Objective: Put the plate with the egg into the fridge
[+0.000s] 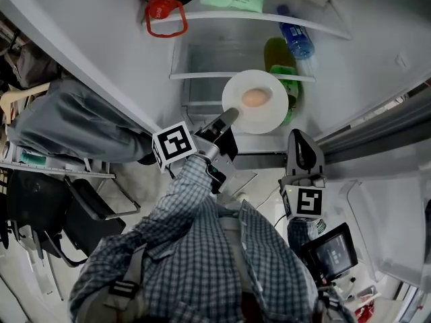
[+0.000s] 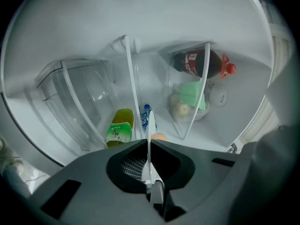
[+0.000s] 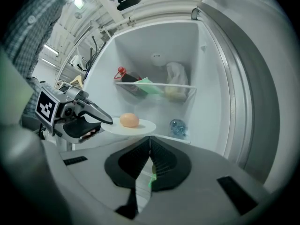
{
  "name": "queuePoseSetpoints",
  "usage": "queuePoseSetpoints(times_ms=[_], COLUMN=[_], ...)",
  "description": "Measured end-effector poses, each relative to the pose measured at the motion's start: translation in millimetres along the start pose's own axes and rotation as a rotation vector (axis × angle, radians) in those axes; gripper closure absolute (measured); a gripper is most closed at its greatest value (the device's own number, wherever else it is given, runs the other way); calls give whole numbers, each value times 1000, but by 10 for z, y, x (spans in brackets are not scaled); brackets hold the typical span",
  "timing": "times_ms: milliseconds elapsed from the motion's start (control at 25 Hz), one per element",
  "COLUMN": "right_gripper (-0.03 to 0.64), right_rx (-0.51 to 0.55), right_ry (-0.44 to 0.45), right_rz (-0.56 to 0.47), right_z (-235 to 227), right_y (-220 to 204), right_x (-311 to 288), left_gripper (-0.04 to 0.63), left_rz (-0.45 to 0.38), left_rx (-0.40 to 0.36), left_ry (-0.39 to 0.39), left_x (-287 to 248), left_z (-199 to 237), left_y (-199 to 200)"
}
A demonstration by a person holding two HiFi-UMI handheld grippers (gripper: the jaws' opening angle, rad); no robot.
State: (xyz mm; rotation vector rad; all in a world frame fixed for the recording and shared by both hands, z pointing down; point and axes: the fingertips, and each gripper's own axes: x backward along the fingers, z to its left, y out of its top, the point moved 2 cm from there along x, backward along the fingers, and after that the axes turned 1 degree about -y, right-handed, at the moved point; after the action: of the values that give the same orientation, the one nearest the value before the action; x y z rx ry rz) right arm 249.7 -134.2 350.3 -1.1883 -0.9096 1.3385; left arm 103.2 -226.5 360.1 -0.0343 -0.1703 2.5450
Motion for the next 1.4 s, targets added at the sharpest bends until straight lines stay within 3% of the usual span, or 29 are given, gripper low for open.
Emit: queuePoseSetpoints(times_ms=[160,640,1400], right_gripper=[609,609,609], right_rx=[-23,-14,154], right_ry=[4,24,89], right_rz=[-80,-80,-147], right_z=[10,-3,138], right_y=[110,101,386], right_x=[-53,-143,-496], left_gripper=[578,578,578], left_rz=[-23,-96,-169], left_rx=[-18,-31,15], left_ry=[-1,35,65], left_x=[-72,-311,-523], left_z=[-73,-84,11], left_y=[107,438,665])
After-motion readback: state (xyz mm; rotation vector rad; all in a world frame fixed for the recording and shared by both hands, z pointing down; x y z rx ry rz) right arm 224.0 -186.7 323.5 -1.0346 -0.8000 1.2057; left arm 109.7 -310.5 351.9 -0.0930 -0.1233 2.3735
